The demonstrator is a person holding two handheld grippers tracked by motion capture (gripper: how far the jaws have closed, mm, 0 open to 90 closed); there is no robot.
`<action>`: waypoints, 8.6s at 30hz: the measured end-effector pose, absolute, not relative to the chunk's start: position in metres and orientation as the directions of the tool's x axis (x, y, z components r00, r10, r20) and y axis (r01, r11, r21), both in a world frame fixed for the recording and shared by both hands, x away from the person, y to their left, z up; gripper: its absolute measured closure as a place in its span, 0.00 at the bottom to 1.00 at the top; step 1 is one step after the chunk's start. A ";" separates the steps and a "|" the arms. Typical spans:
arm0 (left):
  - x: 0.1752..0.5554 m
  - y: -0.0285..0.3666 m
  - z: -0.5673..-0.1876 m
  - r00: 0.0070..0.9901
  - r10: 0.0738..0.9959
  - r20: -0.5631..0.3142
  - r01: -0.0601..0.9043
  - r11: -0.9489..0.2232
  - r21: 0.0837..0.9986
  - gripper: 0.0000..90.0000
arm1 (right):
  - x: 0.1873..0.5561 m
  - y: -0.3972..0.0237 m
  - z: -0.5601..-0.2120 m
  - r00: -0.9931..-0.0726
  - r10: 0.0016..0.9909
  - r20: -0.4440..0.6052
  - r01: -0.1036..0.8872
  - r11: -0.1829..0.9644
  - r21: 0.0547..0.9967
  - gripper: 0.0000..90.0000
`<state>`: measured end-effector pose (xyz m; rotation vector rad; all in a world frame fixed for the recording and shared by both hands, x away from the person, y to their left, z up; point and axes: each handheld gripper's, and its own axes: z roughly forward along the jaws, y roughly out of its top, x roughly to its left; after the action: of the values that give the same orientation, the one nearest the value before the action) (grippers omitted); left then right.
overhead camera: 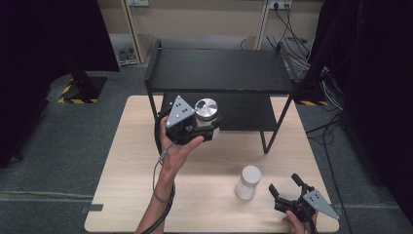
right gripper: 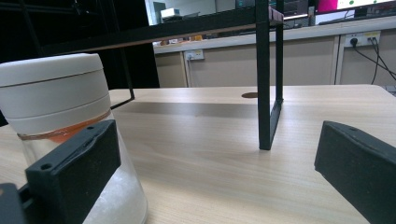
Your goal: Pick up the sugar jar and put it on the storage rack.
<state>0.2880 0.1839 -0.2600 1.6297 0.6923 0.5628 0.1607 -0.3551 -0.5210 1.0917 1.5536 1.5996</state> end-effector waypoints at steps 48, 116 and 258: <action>0.357 0.155 -0.172 0.543 0.839 -0.033 0.163 -0.066 0.984 0.34 | 0.161 -0.355 -0.521 -0.443 0.888 0.124 0.097 -0.090 0.991 0.00; 0.302 0.147 -0.219 0.506 0.862 -0.031 0.053 0.005 0.999 0.00 | 0.160 -0.353 -0.521 -0.442 0.890 0.111 0.093 -0.077 0.993 0.00; 0.166 0.181 -0.519 0.465 0.874 -0.139 0.149 0.077 0.986 0.00 | 0.159 -0.353 -0.520 -0.448 0.889 0.095 0.090 -0.061 0.994 0.00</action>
<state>0.1662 0.1808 -0.5190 1.4102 0.9736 0.6980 0.1595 -0.3525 -0.5202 1.0655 1.5686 1.5776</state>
